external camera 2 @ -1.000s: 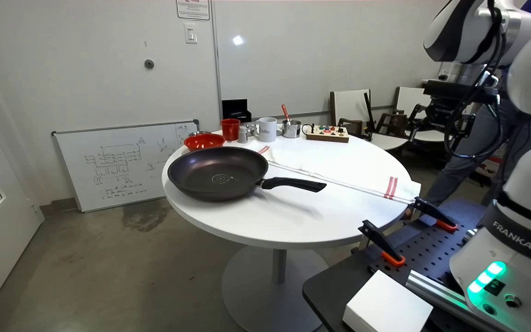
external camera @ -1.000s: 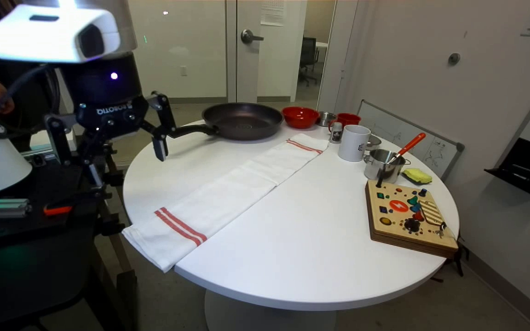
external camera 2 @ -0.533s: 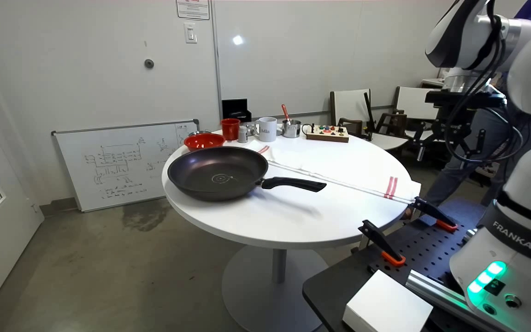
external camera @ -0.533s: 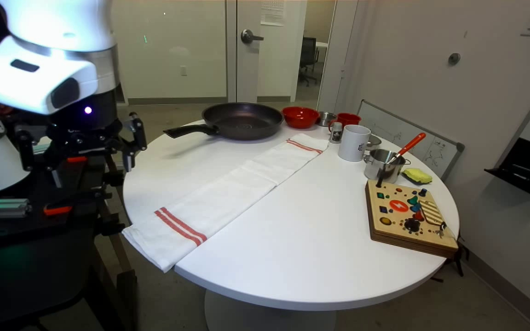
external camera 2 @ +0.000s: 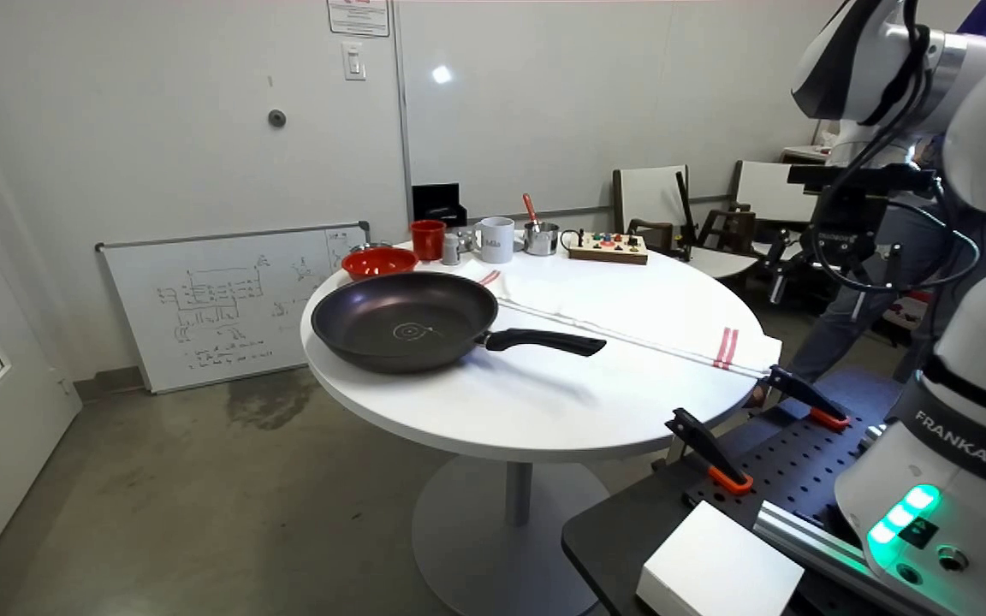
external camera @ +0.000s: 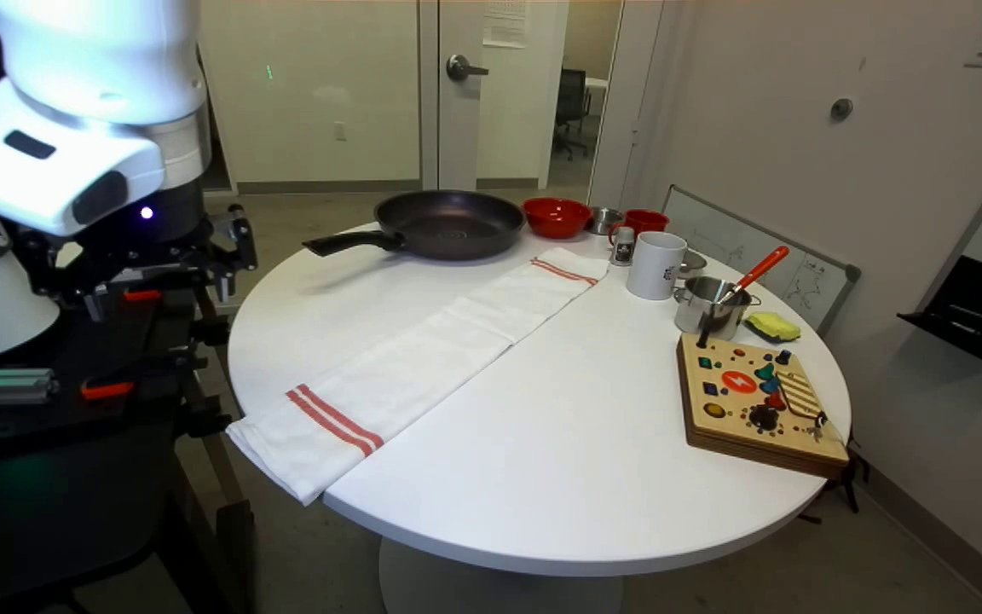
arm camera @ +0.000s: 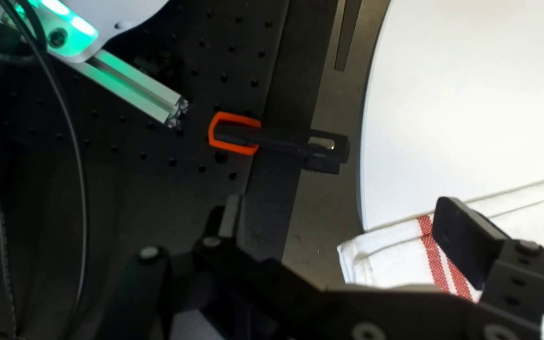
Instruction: Fold the towel in half
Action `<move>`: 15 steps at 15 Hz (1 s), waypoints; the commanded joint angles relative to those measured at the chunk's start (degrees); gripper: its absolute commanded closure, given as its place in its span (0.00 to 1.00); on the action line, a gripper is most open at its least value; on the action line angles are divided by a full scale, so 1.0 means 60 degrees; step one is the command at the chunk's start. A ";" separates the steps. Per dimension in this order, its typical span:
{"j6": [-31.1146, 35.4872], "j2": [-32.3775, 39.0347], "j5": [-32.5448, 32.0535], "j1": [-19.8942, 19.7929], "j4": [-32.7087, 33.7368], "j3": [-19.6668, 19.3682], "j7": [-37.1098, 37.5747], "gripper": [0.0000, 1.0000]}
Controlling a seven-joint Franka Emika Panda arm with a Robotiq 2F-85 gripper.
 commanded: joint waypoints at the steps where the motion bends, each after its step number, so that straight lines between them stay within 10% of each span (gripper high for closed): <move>1: 0.0410 0.0321 0.0553 0.0401 0.0008 0.0039 -0.0026 0.00; 5: 0.2603 0.0958 0.0102 0.0742 -0.0010 0.0256 -0.0006 0.00; 15: 0.3124 0.1157 0.0376 0.0873 0.0008 0.0171 -0.0115 0.00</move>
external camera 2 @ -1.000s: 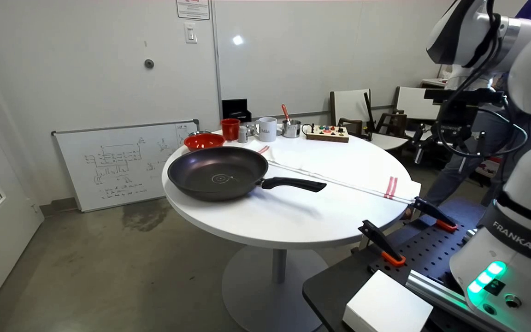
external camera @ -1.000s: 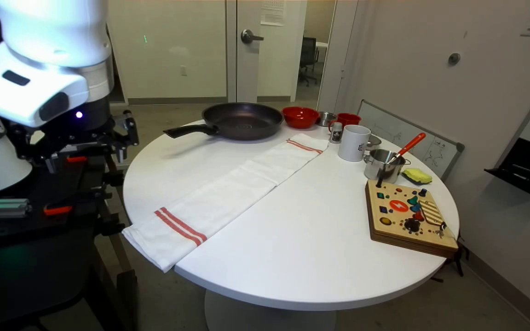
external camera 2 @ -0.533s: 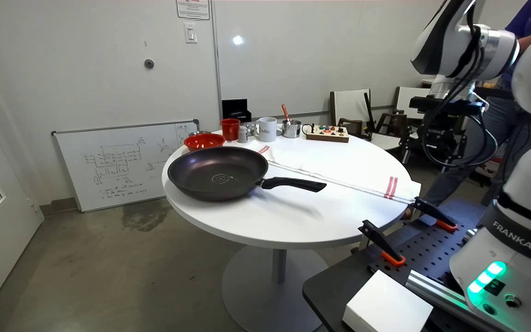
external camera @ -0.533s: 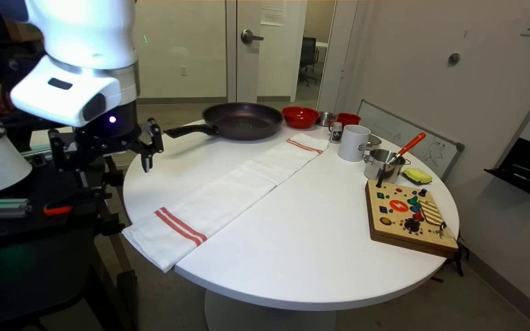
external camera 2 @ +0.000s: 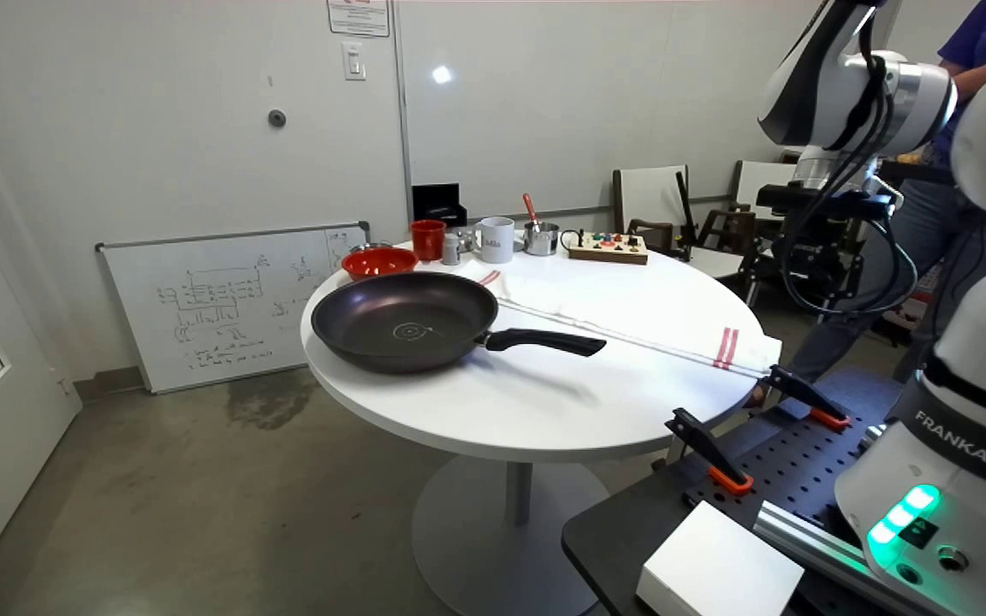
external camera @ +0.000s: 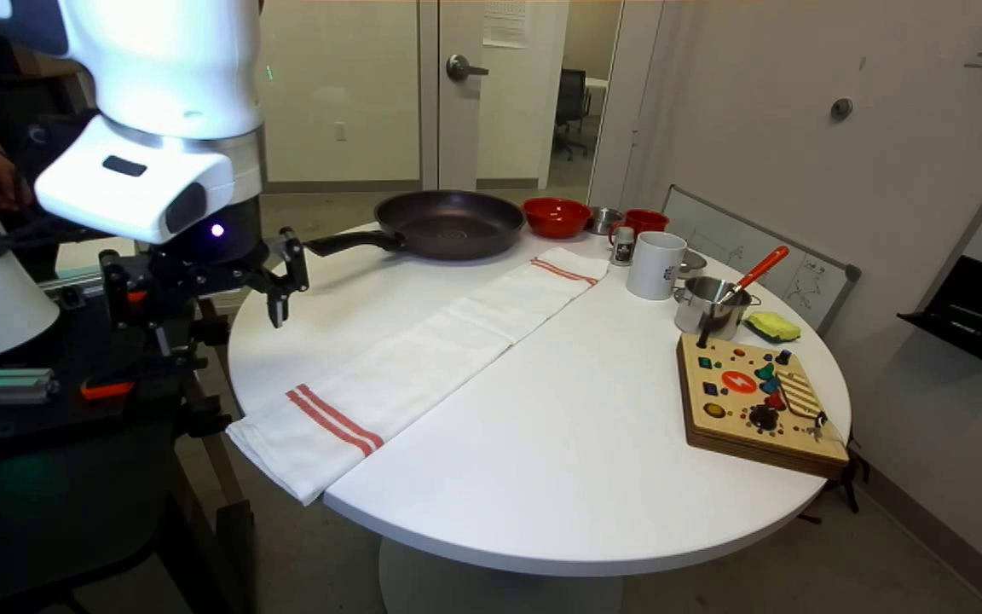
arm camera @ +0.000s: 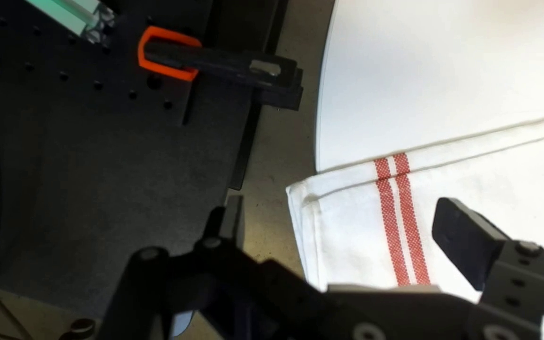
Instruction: Fold the towel in half
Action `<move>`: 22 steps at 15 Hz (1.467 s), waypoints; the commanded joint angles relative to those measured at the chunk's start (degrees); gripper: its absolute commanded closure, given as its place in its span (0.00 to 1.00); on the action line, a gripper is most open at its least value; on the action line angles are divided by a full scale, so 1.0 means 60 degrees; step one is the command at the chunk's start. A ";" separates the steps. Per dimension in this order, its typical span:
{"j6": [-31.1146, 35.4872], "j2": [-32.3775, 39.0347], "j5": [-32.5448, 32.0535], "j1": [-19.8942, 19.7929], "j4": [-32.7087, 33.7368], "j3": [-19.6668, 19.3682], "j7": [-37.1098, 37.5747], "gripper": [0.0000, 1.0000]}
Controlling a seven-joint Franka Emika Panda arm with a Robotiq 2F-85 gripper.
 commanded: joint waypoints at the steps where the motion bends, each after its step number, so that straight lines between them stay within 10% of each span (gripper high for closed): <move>1: 0.0963 0.0315 0.0316 0.0191 0.0002 -0.0093 -0.0234 0.00; 11: 0.2323 0.1336 0.2524 0.0054 -0.0011 0.0190 -0.2408 0.00; 22: 0.1987 0.1877 0.3536 -0.0943 -0.0030 0.0246 -0.8677 0.00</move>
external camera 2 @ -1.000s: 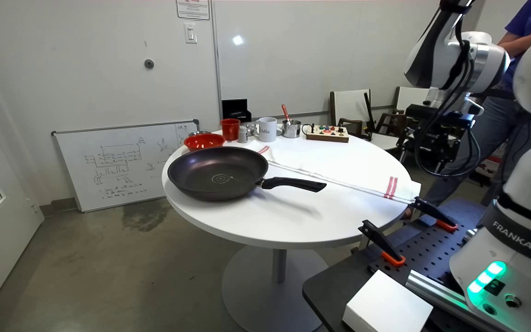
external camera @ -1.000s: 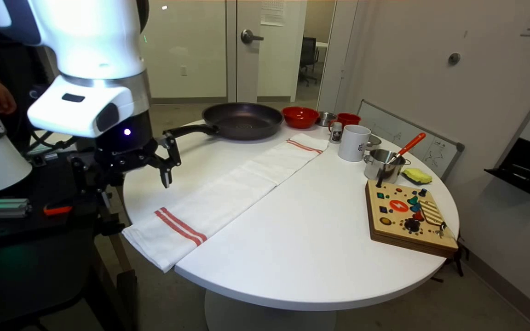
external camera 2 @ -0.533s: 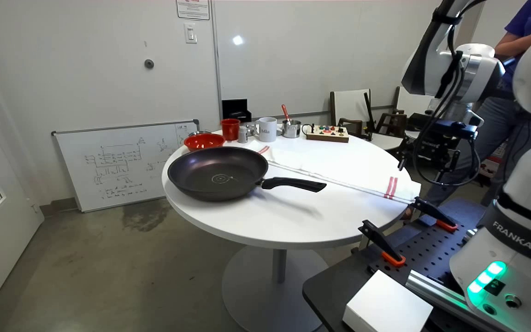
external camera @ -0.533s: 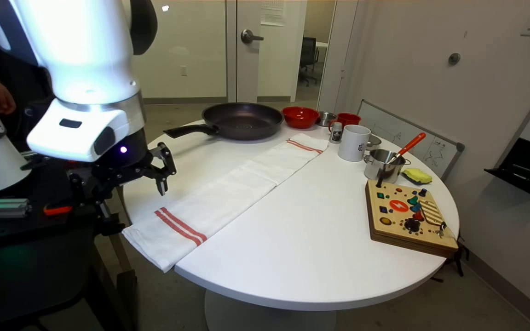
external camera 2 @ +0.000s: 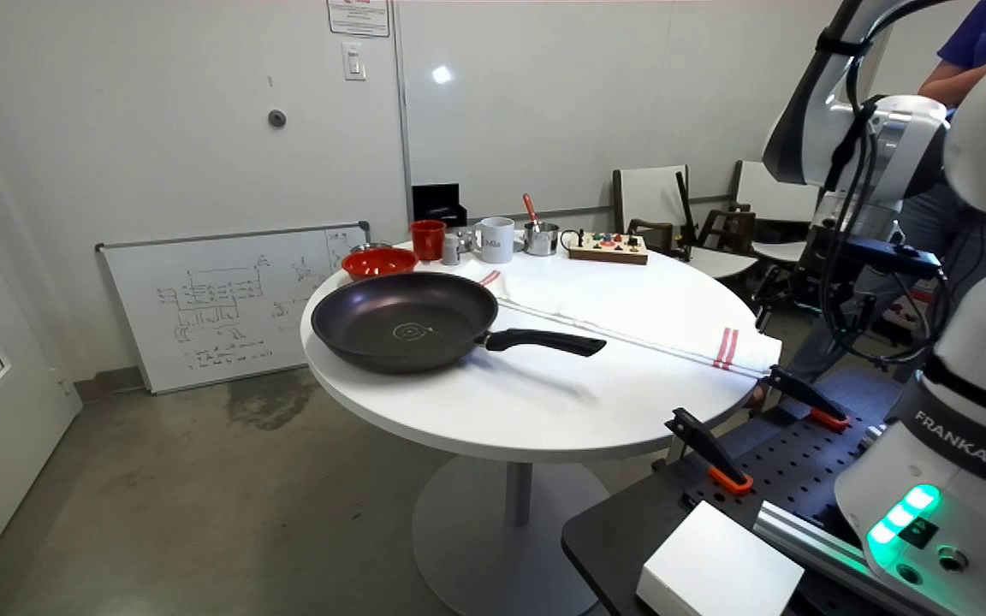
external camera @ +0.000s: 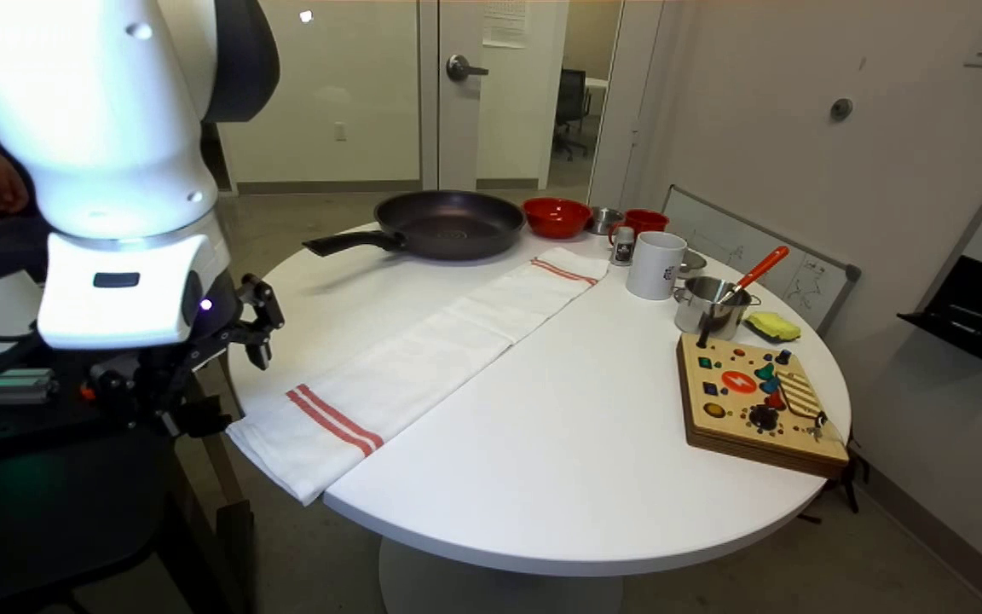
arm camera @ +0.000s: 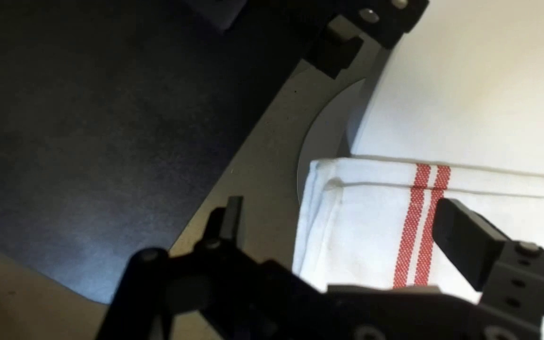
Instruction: Fold the towel in half
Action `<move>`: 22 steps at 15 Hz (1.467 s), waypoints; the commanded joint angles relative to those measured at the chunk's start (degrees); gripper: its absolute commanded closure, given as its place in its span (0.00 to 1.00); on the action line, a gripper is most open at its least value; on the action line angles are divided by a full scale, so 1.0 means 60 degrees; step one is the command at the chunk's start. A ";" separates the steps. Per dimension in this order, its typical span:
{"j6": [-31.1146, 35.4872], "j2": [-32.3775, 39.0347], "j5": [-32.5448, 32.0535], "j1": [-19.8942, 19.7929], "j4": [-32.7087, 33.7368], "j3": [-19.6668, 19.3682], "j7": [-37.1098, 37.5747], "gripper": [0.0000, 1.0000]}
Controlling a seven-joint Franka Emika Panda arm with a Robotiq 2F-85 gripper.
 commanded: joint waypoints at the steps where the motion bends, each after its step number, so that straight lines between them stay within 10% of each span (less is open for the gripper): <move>1: 0.0339 0.0292 0.0793 -0.0382 0.0001 0.0202 -0.1963 0.00; 13: 0.2124 0.0648 0.9099 -0.0818 0.0443 0.2132 -0.8109 0.00; 22: 0.2172 0.1770 1.3727 -0.0627 0.1366 0.1873 -1.2222 0.00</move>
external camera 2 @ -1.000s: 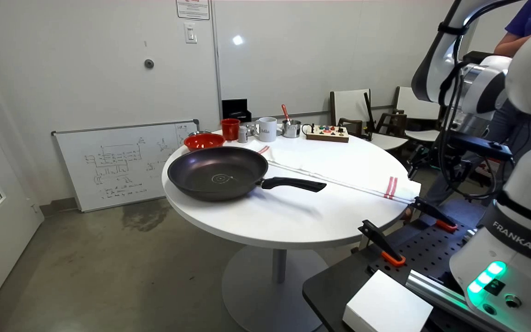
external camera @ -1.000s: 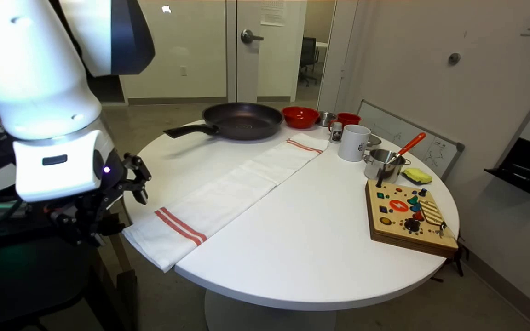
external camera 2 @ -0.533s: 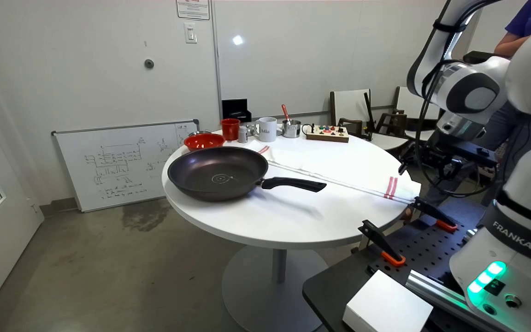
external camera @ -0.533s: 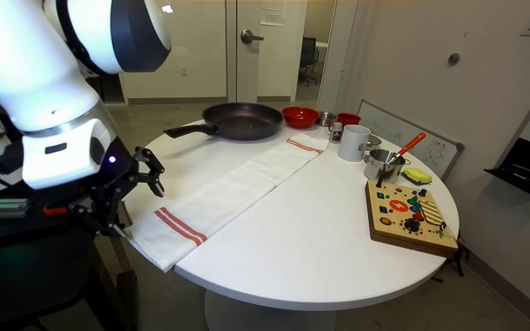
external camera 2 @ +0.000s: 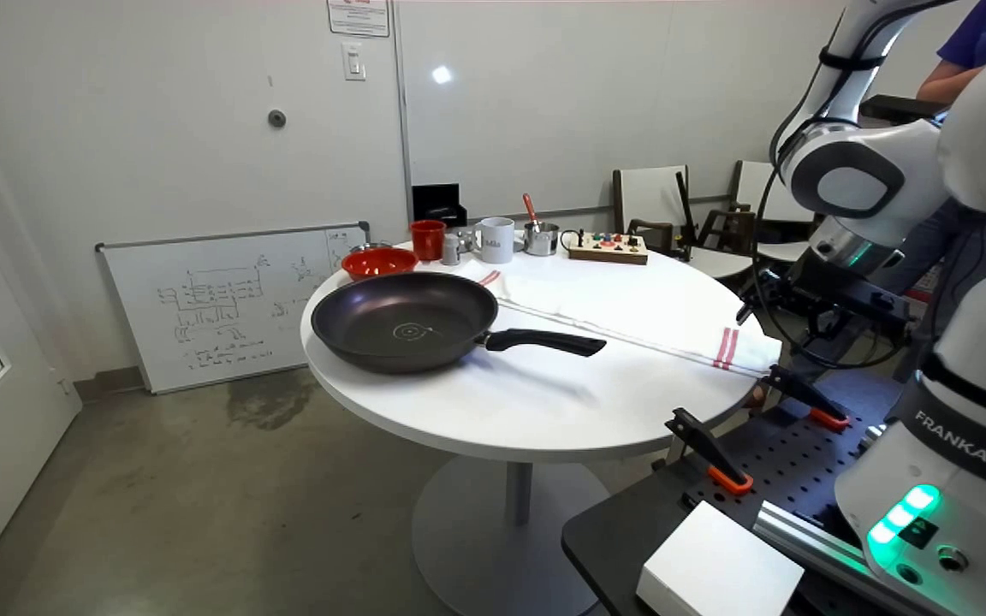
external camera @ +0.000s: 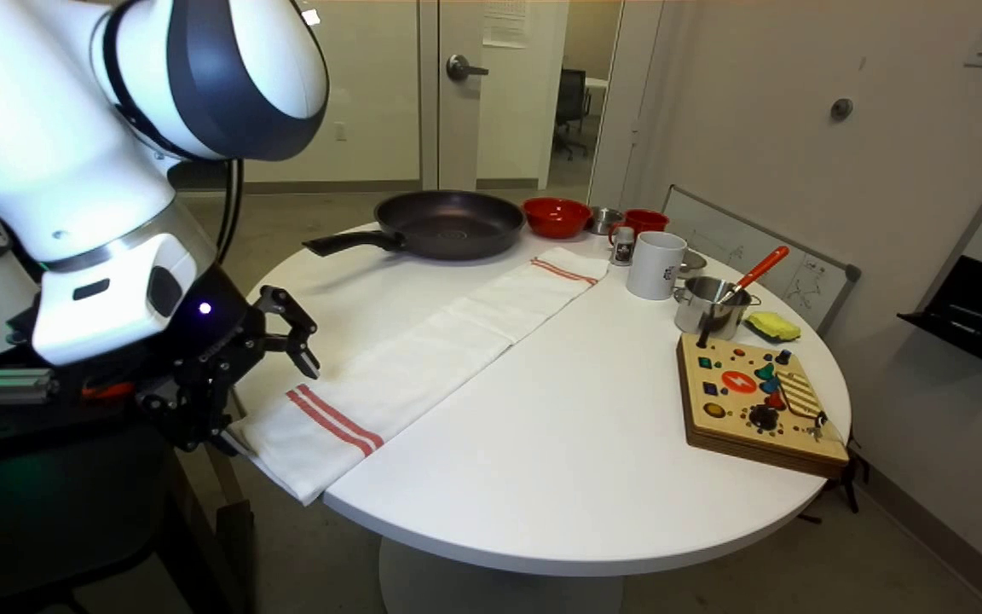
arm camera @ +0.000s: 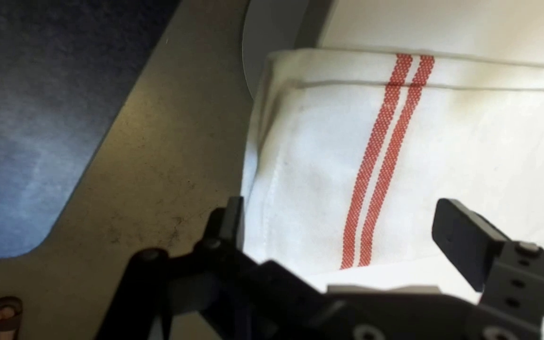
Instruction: Fold the towel in half
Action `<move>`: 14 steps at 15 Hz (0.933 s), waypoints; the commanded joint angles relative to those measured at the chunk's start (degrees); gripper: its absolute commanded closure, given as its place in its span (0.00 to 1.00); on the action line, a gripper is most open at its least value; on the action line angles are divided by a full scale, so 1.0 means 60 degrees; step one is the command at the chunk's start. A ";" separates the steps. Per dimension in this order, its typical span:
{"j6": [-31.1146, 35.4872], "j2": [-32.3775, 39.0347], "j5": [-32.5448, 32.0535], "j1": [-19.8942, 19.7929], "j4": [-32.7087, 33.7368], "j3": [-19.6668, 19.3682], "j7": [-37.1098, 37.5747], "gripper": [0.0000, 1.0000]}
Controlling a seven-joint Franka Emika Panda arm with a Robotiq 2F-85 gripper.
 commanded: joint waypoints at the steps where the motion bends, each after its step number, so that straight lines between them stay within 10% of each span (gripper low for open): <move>1: 0.0039 0.0736 0.1402 0.0049 0.0539 -0.0188 -0.1470 0.00; 11: -0.0050 0.2140 0.3419 0.0269 0.1596 -0.0533 -0.2908 0.00; 12: -0.0514 0.2258 0.3158 0.1743 0.1524 -0.1846 -0.2258 0.00; 14: -0.0764 0.2539 0.3349 0.2244 0.1704 -0.2378 -0.2335 0.00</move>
